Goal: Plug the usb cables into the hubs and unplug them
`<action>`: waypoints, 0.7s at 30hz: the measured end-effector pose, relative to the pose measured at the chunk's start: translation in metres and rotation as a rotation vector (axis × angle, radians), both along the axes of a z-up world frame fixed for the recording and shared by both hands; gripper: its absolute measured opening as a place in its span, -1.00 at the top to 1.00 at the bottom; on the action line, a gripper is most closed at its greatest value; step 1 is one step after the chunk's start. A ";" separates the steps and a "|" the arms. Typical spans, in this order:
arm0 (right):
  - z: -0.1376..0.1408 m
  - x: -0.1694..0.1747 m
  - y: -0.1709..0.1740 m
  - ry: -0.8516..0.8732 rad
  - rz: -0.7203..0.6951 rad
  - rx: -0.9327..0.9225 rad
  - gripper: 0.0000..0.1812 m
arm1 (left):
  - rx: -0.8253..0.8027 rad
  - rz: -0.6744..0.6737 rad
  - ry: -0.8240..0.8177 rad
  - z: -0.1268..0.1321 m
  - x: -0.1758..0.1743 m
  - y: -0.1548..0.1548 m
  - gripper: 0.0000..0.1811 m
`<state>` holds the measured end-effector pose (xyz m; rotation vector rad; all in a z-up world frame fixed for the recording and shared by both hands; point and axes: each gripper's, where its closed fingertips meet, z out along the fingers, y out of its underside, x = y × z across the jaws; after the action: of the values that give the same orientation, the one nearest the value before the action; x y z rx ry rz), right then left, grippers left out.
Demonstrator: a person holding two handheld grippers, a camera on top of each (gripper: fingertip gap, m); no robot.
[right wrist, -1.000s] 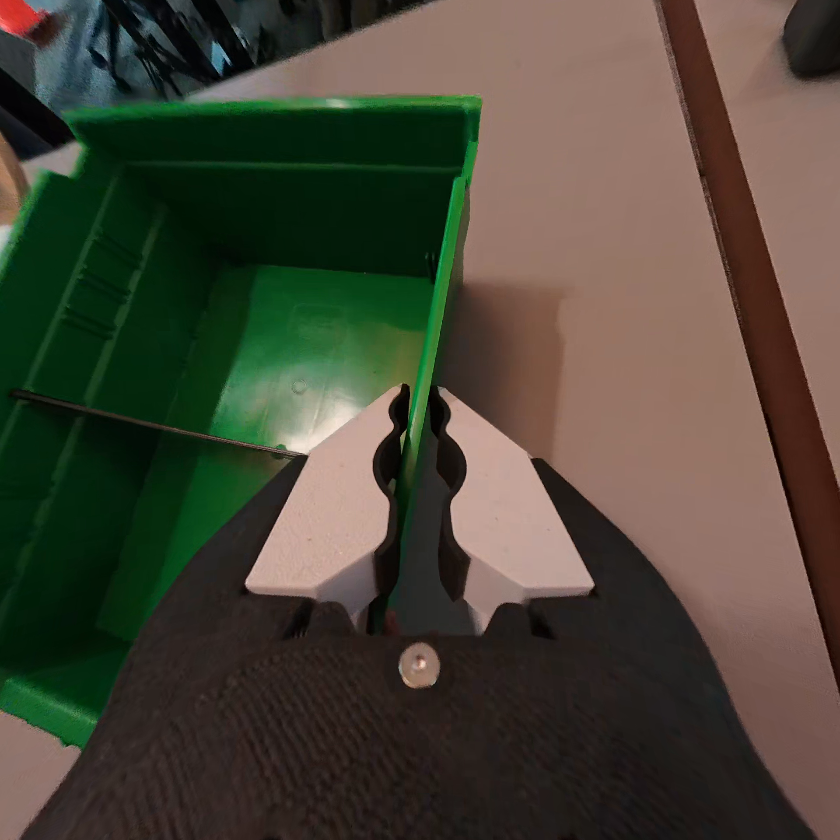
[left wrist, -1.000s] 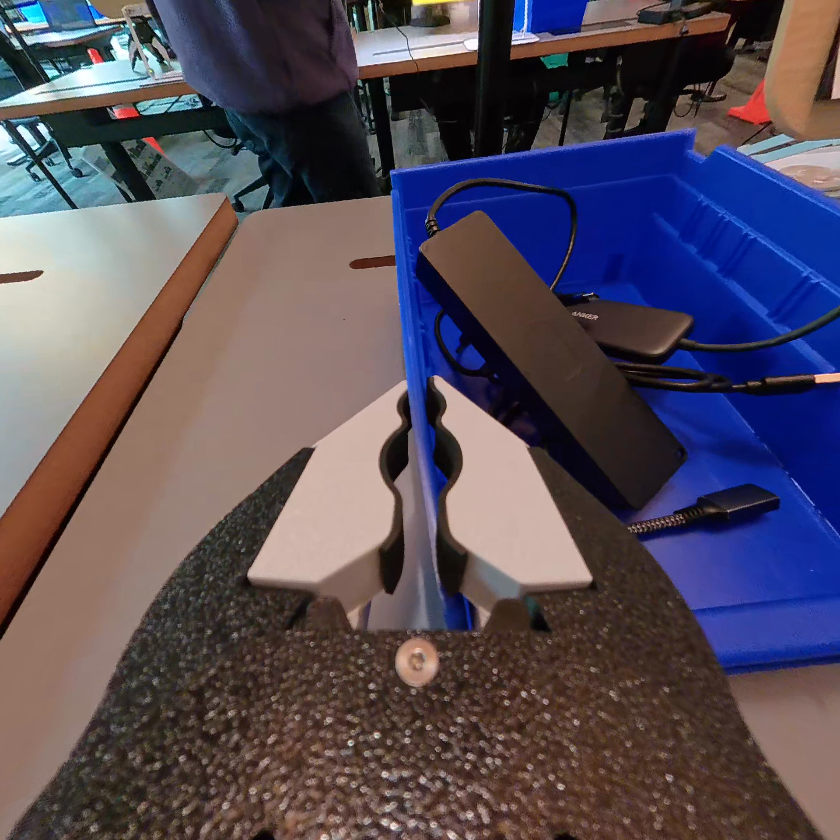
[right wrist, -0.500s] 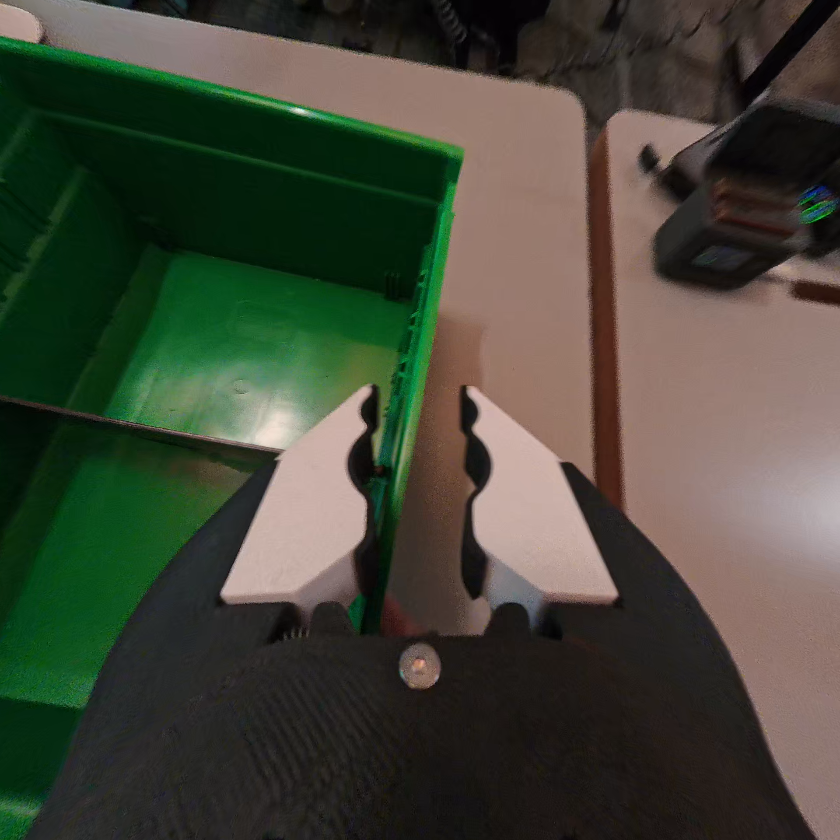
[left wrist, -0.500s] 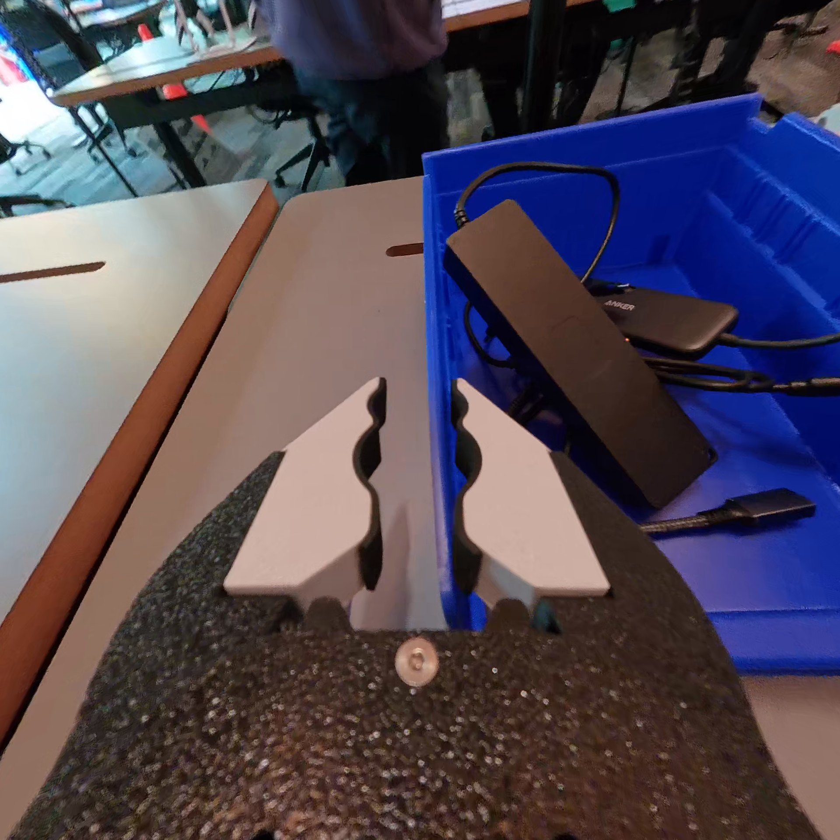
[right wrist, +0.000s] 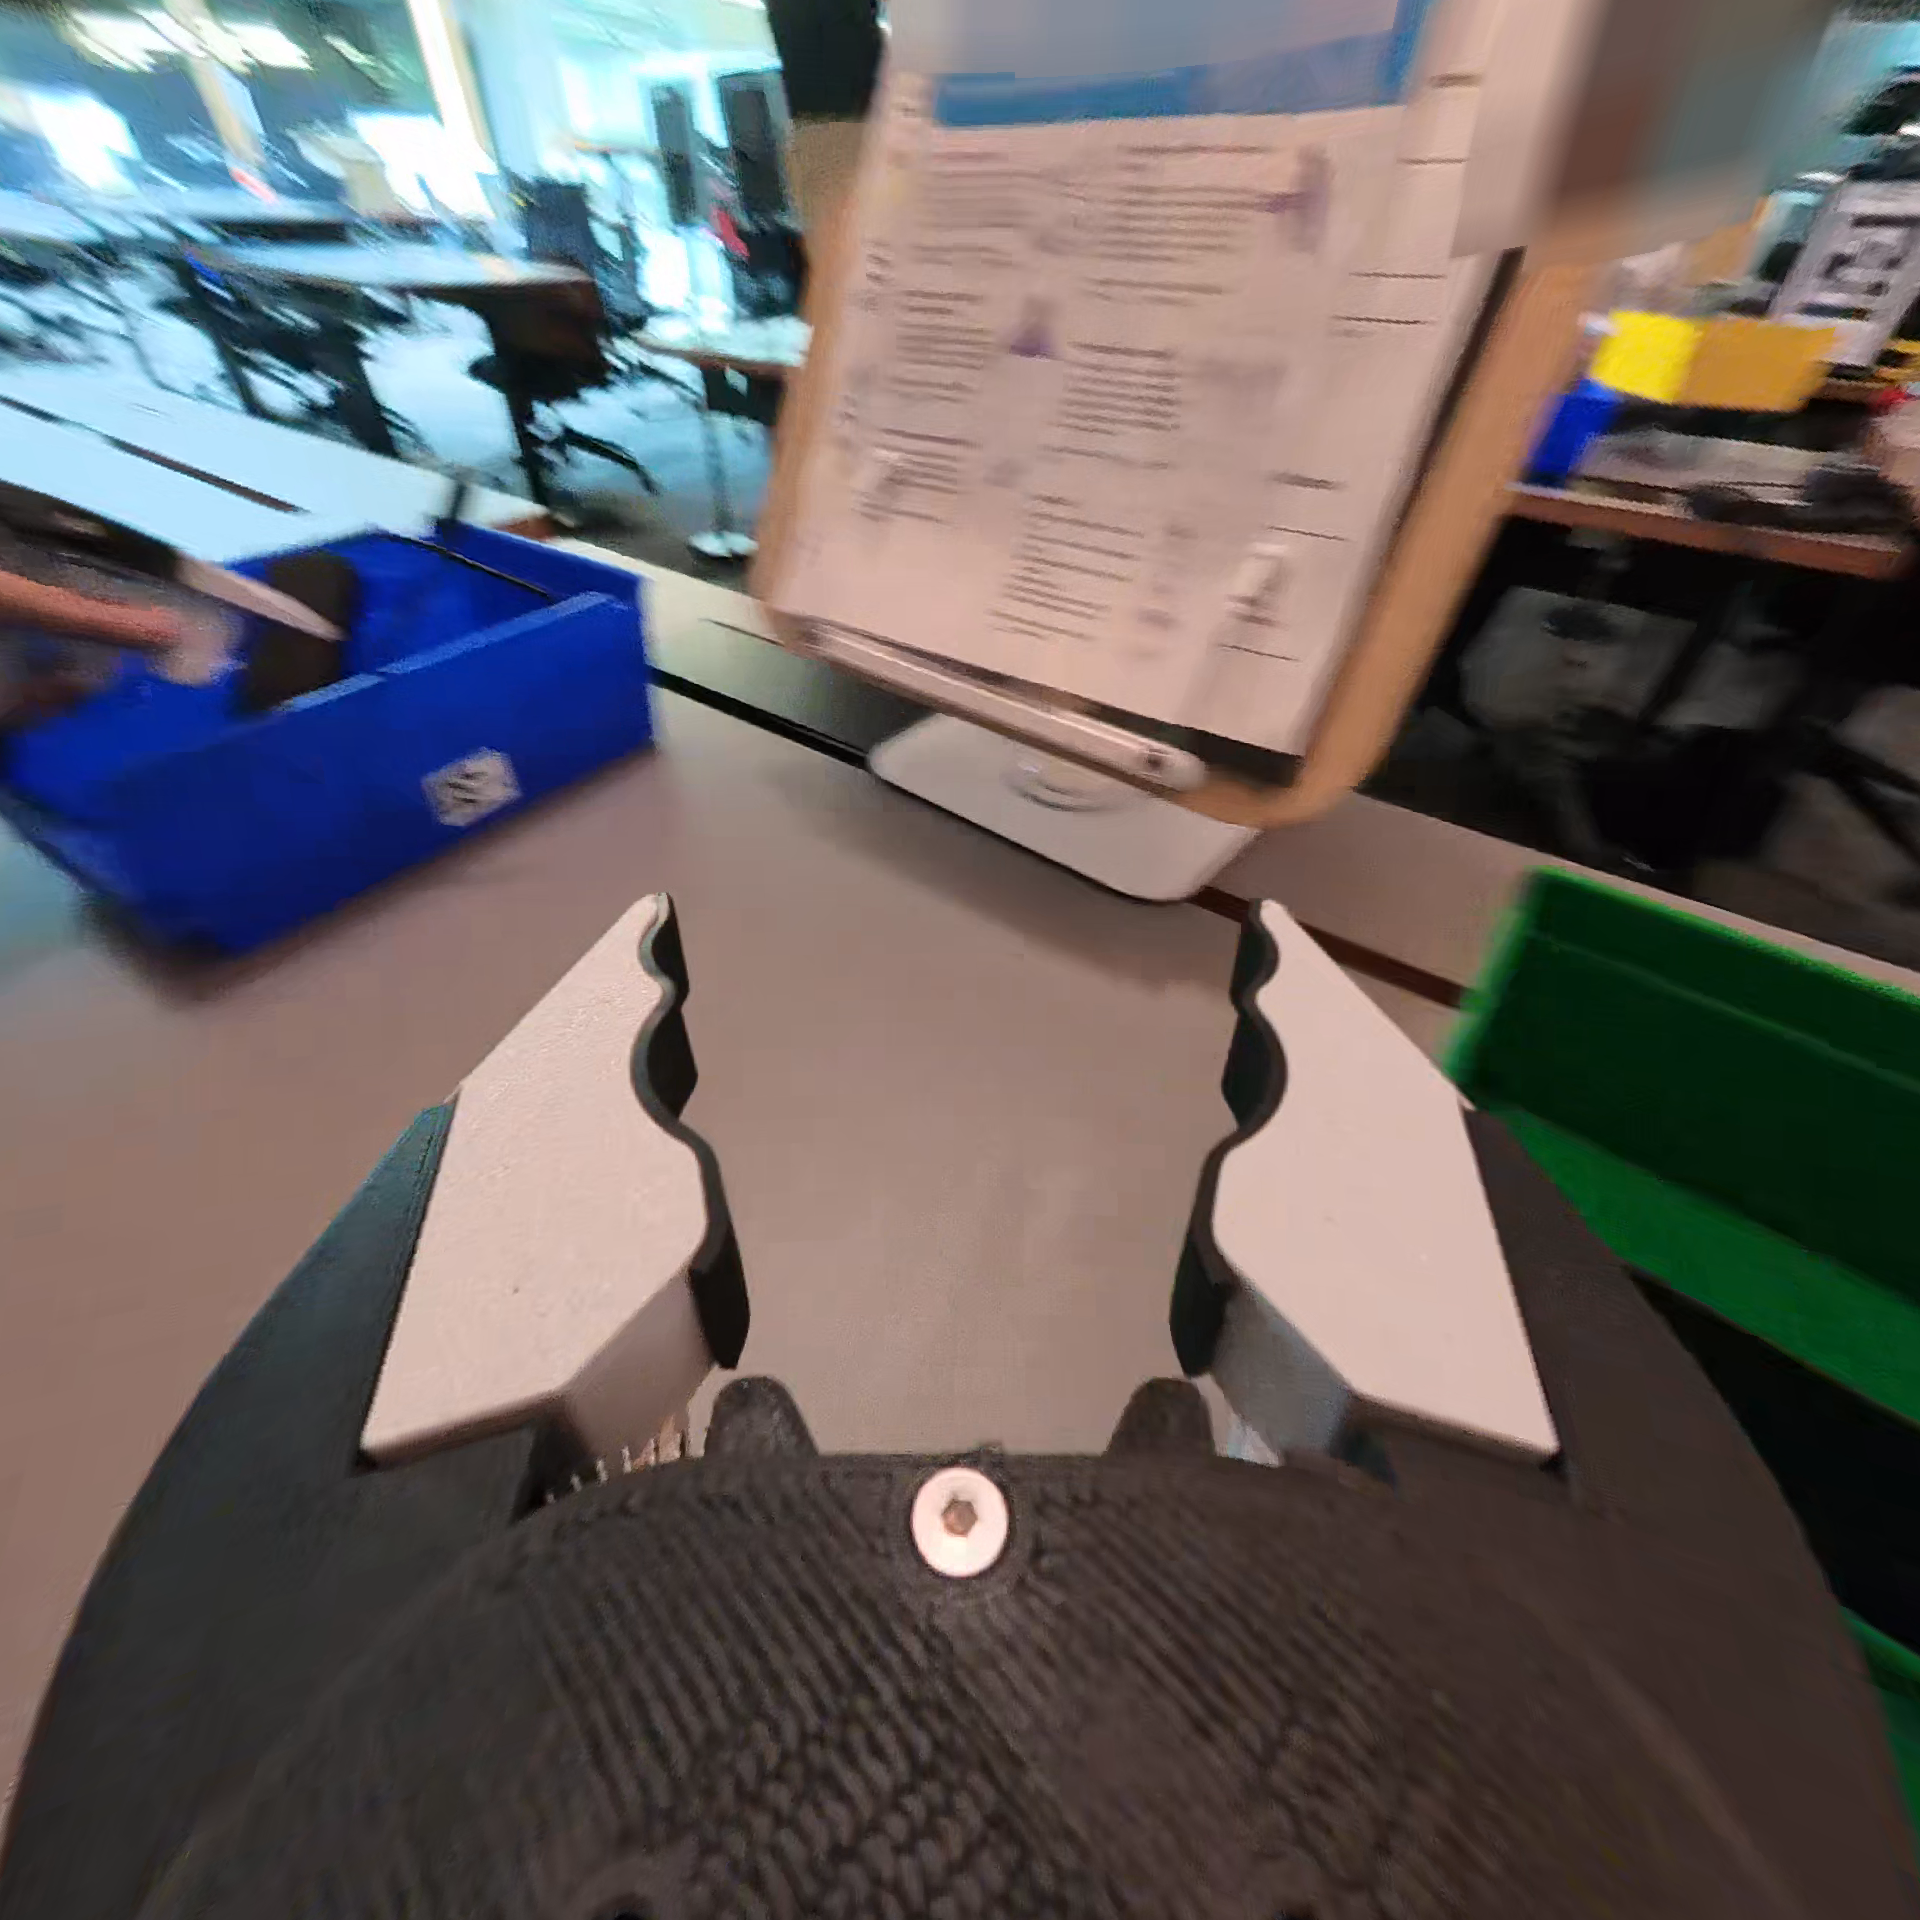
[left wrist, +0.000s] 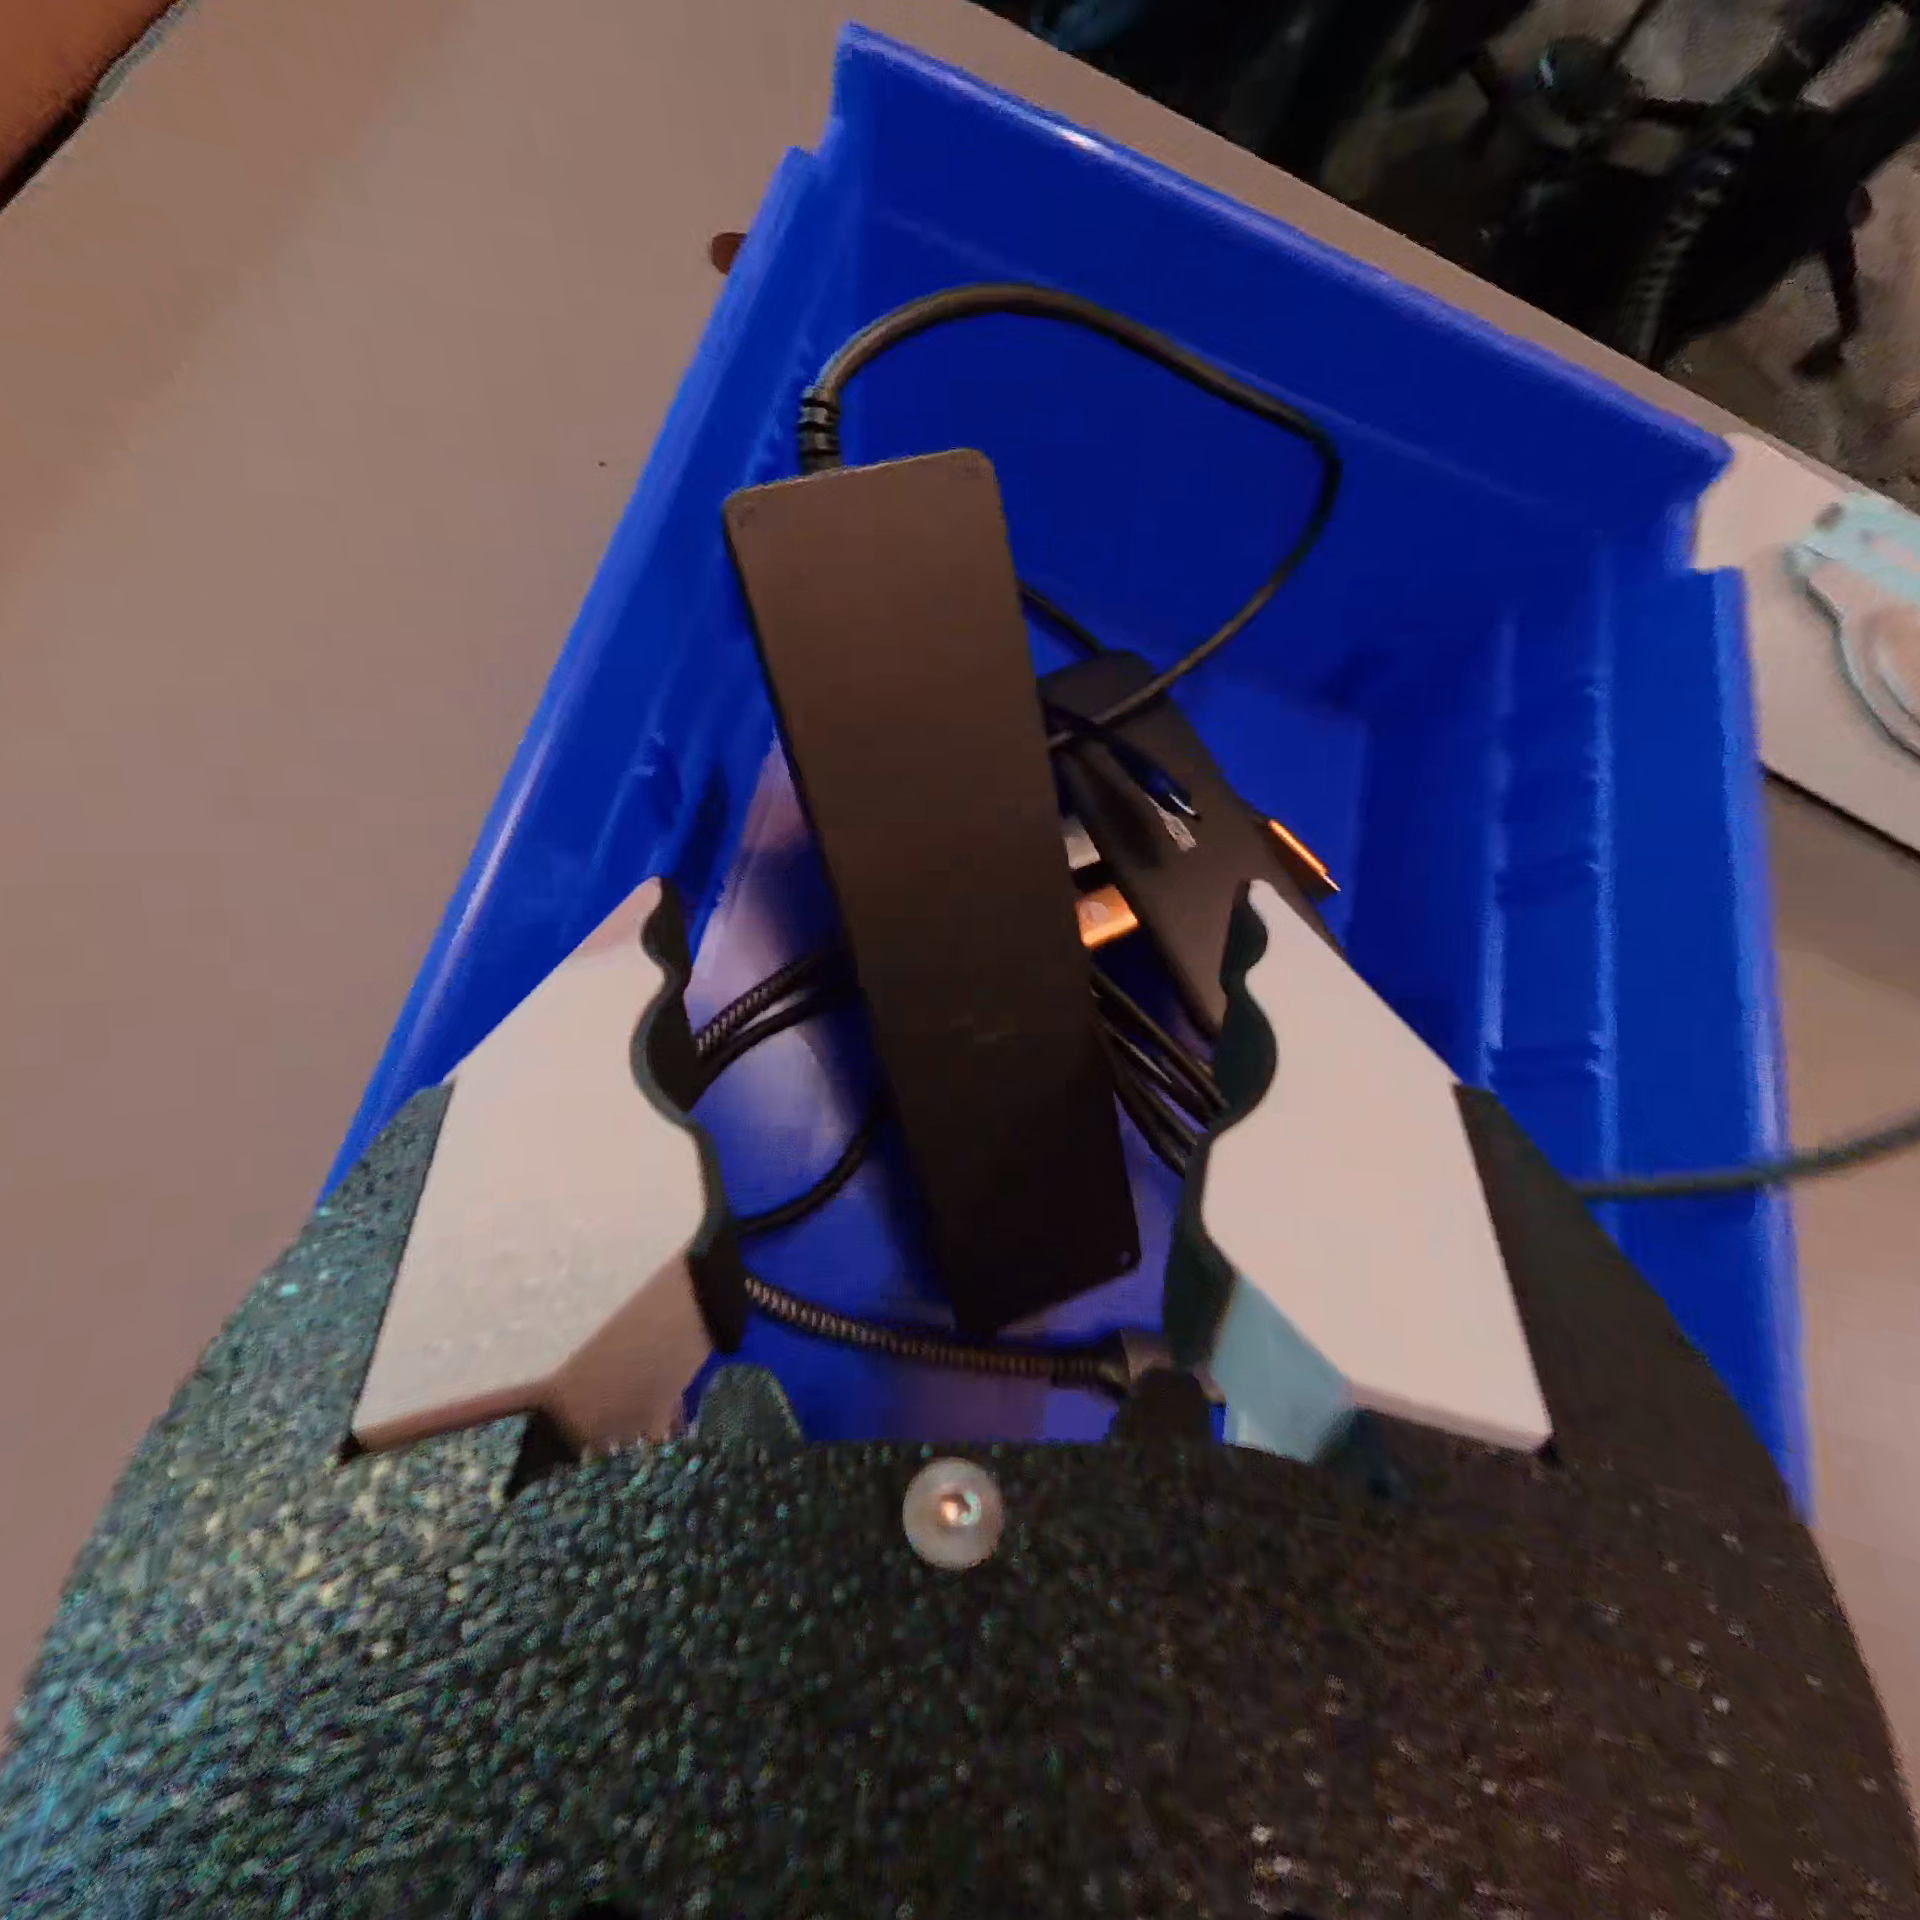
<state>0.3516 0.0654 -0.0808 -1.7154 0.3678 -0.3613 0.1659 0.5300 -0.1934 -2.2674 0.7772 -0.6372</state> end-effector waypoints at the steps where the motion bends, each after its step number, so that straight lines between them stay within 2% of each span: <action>1: -0.006 -0.013 0.012 0.009 0.038 0.029 -0.11 | -0.002 0.028 0.005 -0.005 0.002 0.005 -0.11; 4: -0.033 -0.033 0.035 0.056 0.092 0.031 -0.14 | -0.009 0.082 0.028 -0.014 0.007 0.019 0.11; 8: -0.049 -0.051 0.046 0.072 0.145 0.024 -0.14 | -0.027 0.072 0.123 -0.032 0.017 0.026 0.20; 10: -0.052 -0.056 0.049 0.035 0.153 0.010 -0.13 | -0.041 0.063 0.170 -0.042 0.021 0.025 0.15; 12: -0.060 -0.058 0.050 0.019 0.157 -0.032 -0.14 | -0.054 0.064 0.163 -0.048 0.025 0.024 0.11; 13: -0.062 -0.058 0.050 0.019 0.157 -0.042 -0.16 | -0.062 0.063 0.142 -0.049 0.027 0.023 0.20; 14: -0.062 -0.058 0.049 0.019 0.157 -0.037 -0.15 | -0.062 0.039 0.120 -0.047 0.030 0.021 0.26; 17: -0.063 -0.052 0.044 0.043 0.147 -0.011 -0.10 | -0.020 -0.028 0.149 -0.038 0.029 0.018 0.28; 21: -0.063 -0.040 0.034 0.077 0.109 0.013 -0.08 | 0.097 -0.122 0.074 0.008 0.033 0.016 0.29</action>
<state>0.3119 0.0996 -0.1436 -1.7317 0.3301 -0.2130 0.1985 0.5460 -0.1858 -2.1779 0.9683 -0.5607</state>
